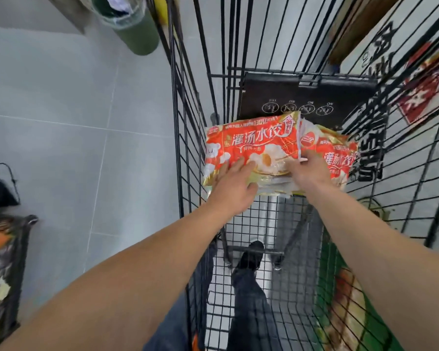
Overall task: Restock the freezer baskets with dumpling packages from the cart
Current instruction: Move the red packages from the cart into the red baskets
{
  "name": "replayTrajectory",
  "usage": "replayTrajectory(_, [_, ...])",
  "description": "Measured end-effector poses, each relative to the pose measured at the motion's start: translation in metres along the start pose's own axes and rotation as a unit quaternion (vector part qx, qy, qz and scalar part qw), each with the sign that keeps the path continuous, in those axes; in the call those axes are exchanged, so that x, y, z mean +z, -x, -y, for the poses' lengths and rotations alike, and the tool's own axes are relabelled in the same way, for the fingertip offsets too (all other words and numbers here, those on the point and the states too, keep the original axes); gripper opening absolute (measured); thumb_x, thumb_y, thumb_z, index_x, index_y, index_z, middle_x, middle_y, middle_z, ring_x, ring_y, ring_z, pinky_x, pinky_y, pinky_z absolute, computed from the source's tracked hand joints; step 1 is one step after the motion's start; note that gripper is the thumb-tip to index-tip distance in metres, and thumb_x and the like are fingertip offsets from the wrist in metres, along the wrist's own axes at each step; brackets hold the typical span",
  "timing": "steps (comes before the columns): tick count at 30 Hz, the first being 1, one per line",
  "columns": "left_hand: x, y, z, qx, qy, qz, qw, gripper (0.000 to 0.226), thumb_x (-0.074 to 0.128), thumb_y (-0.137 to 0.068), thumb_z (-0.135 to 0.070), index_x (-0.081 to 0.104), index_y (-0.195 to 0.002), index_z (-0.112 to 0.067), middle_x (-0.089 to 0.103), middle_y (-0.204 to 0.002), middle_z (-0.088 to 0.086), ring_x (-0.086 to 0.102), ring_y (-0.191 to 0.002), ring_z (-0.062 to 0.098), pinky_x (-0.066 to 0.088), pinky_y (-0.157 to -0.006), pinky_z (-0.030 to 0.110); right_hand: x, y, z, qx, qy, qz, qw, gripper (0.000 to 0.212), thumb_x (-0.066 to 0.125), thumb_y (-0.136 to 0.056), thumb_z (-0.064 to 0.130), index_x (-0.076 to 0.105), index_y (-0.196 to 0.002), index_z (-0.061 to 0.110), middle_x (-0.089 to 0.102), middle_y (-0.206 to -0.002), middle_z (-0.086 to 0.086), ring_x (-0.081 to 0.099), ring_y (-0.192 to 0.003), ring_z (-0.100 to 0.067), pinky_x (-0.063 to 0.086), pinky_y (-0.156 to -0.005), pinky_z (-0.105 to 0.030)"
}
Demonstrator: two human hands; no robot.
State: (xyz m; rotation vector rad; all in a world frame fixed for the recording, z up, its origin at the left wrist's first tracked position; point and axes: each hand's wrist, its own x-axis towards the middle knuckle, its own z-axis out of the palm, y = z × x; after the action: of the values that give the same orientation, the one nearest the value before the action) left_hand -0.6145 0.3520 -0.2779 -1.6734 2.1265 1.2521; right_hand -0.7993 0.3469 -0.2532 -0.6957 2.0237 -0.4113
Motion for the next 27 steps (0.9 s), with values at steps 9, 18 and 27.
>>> replayTrajectory(9, [-0.04,-0.057,-0.003,-0.184,0.178,-0.125,0.959,0.057,0.046,-0.099,-0.037,0.034,-0.15,-0.016,0.031,-0.155,0.006,0.029,-0.143,0.029,0.025,-0.12,0.046,-0.029,-0.019,-0.004,0.034,0.055,-0.123,0.99,0.026,0.052,-0.09,0.001,0.071,-0.094,0.018,0.07,-0.099,0.001,0.062,-0.091,-0.02,0.05,-0.077,-0.03])
replayTrajectory(18, [-0.038,-0.065,-0.018,-0.121,0.039,-0.096,0.987,0.069,0.049,-0.099,-0.035,0.015,-0.157,-0.022,0.009,-0.166,0.006,0.0,-0.152,0.033,0.01,-0.123,0.053,-0.018,-0.048,0.04,-0.035,0.008,-0.027,0.999,0.017,0.06,-0.093,0.031,0.063,-0.104,0.019,0.066,-0.101,-0.002,0.06,-0.093,-0.023,0.047,-0.081,-0.034])
replayTrajectory(27, [-0.056,-0.078,-0.012,-0.193,0.22,-0.156,0.943,0.037,0.052,-0.099,-0.037,0.048,-0.128,-0.014,0.048,-0.134,0.006,0.049,-0.124,0.024,0.038,-0.094,0.028,-0.03,-0.035,-0.005,0.032,0.019,-0.137,0.99,0.026,0.06,-0.089,0.017,0.042,-0.07,0.012,0.045,-0.066,-0.004,0.043,-0.062,-0.024,0.029,-0.05,-0.031])
